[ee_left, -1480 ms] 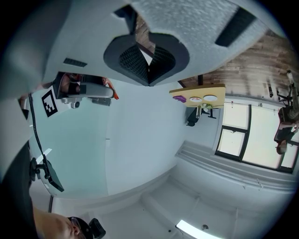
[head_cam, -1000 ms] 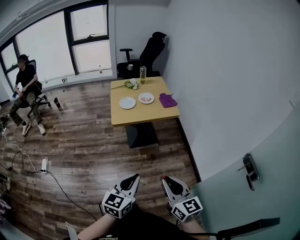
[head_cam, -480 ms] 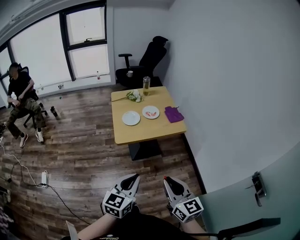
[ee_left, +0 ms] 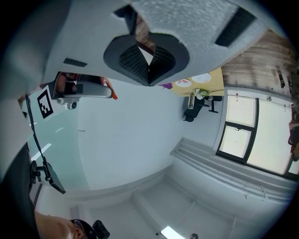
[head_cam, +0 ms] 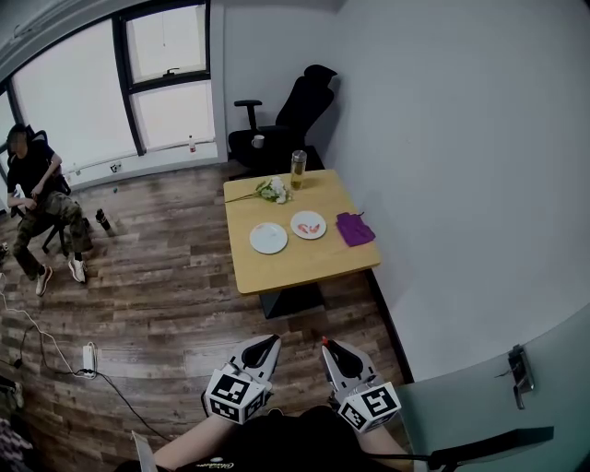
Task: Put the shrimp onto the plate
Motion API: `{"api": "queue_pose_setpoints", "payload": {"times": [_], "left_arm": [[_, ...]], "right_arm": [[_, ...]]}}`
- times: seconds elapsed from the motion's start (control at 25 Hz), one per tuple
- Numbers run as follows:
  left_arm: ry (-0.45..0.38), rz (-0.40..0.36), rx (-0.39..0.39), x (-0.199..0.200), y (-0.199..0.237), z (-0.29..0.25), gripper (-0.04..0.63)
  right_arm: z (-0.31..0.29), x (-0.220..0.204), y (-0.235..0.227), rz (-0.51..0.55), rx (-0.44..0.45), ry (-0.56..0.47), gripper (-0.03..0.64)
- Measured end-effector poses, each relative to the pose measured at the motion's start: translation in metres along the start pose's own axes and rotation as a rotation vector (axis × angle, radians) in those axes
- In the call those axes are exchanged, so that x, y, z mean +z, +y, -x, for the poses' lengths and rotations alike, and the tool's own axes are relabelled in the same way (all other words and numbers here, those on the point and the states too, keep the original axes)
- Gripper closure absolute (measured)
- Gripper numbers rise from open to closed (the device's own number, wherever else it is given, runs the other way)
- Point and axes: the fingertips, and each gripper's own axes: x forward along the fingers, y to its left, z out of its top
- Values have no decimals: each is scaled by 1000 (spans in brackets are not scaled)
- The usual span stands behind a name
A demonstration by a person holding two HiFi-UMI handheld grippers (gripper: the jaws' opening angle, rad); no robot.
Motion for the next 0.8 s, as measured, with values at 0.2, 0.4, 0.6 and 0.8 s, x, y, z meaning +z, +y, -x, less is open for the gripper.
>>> {"api": "queue_pose_setpoints", "payload": {"times": [0.2, 0.4, 0.6, 0.8], "left_arm": [[-3, 8, -13, 0, 5, -3, 592], [1, 11, -10, -3, 7, -12, 593], [4, 12, 3, -3, 12, -28, 593], [14, 17, 23, 0, 28, -59, 593]], "right_arm": [[-3, -2, -1, 1, -22, 5, 569], [-8, -4, -9, -2, -15, 4, 569], [-19, -7, -27, -13, -3, 9, 569], [-40, -6, -55, -27, 12, 14, 569]]}}
